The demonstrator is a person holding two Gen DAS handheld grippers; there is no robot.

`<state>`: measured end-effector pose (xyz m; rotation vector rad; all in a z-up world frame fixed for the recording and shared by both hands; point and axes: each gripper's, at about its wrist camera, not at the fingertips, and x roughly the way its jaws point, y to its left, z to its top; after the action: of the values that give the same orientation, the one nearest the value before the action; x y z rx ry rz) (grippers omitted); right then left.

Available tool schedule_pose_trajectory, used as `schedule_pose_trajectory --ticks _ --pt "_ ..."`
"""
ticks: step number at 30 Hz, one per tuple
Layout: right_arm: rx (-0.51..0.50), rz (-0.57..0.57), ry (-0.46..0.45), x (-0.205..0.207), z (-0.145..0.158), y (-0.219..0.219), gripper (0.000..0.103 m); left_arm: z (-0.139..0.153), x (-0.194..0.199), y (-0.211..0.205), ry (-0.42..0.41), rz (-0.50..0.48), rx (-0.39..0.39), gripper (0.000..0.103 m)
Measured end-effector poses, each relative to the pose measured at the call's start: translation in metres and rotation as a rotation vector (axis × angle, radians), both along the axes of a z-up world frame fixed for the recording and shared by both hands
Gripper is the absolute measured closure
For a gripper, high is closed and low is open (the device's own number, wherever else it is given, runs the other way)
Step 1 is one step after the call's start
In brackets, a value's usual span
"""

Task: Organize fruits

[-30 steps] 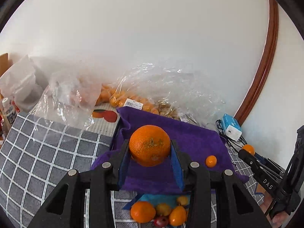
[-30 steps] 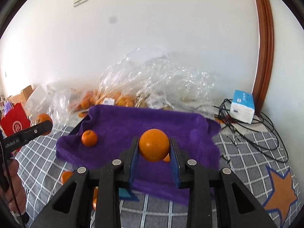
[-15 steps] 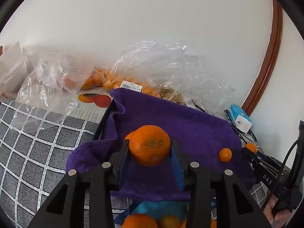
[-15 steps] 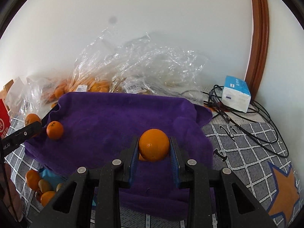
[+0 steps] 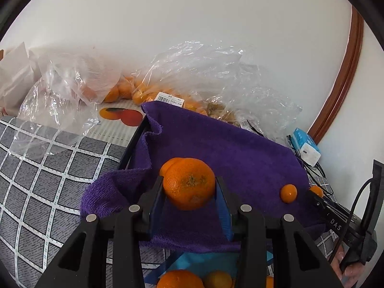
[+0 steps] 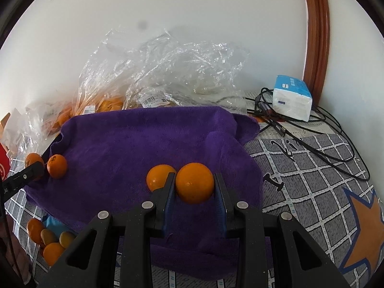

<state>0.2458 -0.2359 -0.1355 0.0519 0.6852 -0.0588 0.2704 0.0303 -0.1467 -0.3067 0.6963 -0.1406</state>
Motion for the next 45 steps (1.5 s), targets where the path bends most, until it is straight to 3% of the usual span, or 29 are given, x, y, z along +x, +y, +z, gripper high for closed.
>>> schedule_pose_trajectory --ticks 9,16,27,32,34,36,39,45 --pt "0.031 0.033 0.038 0.002 -0.007 0.002 0.073 -0.01 0.004 0.001 0.067 -0.019 -0.028 0.065" --pt "0.011 0.029 0.071 0.006 -0.014 0.005 0.072 -0.01 0.003 0.0 0.067 -0.021 -0.014 0.065" --pt "-0.014 0.024 0.075 0.005 -0.014 0.008 0.072 -0.011 0.004 -0.014 0.059 -0.015 0.117 0.064" --pt "-0.034 0.022 0.07 0.004 -0.013 0.012 0.071 -0.011 0.004 -0.015 0.053 -0.014 0.121 0.064" --pt "-0.027 0.021 0.066 0.003 -0.012 0.011 0.066 -0.011 0.003 -0.014 0.049 -0.017 0.102 0.064" --pt "-0.014 0.024 0.061 0.002 -0.01 0.01 0.063 -0.01 0.002 -0.013 0.041 -0.023 0.087 0.057" --pt "-0.003 0.019 0.04 -0.001 -0.007 0.009 0.049 -0.007 -0.003 -0.014 0.014 -0.011 0.103 0.048" --pt "0.017 0.015 -0.001 -0.009 0.006 0.01 0.046 0.008 -0.014 -0.01 -0.049 0.011 0.1 0.046"
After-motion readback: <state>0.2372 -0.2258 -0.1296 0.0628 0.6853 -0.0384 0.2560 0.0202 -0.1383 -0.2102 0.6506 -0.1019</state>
